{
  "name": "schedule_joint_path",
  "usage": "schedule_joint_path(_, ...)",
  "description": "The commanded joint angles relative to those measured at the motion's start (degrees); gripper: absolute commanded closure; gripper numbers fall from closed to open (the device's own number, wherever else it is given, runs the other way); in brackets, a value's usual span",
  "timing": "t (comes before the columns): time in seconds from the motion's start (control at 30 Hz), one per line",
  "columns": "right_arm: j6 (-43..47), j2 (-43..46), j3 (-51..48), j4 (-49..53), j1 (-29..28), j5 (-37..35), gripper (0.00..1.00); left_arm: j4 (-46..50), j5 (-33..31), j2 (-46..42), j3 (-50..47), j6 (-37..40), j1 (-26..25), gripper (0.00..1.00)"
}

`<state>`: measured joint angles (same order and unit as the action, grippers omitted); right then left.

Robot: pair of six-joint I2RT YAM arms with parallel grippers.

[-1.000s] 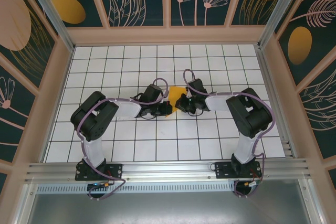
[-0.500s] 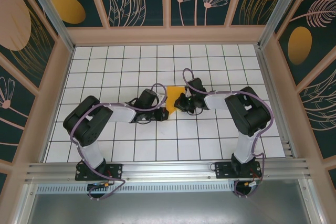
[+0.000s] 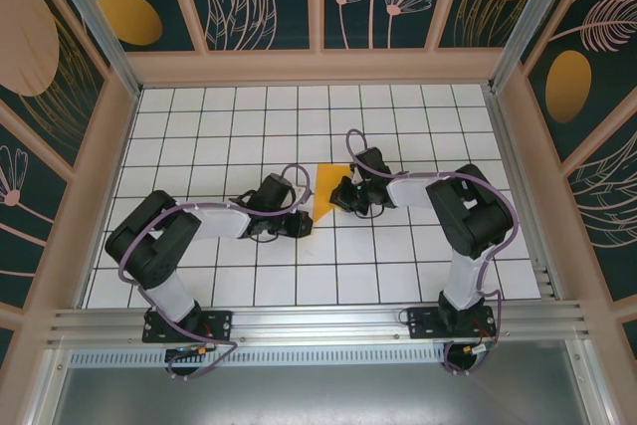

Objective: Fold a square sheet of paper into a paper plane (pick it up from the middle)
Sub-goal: Third fold the triangle at the center of the table, then fourth fold the wing at the center of the table.

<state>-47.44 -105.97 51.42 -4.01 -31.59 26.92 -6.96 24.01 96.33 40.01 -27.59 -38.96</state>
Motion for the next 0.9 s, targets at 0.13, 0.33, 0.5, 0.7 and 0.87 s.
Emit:
schedule_joint_path(0.13,0.9,3.95,3.59,6.38,-0.05,-2.67,0.97,-1.38,-3.18,-4.75,5.31,-6.52,-0.15,0.98)
schedule_joint_path(0.33,-2.19,11.24,1.85,6.09,2.46,-6.3,0.68,-3.56,-8.56,-1.54,8.08,-12.53,-0.14,0.94)
schedule_joint_path(0.5,-4.86,15.88,-4.72,3.89,6.36,-7.37,0.55,-4.69,-7.44,3.54,11.41,-15.2,-0.09,0.91)
schedule_joint_path(0.7,-4.42,15.19,-6.93,2.69,7.77,-5.53,0.52,-2.97,-11.07,7.6,15.11,-16.39,-0.14,0.95)
schedule_joint_path(0.87,-4.46,12.79,-6.58,1.44,7.57,-3.34,0.52,-0.55,-14.56,10.67,17.76,-16.41,-0.15,0.99)
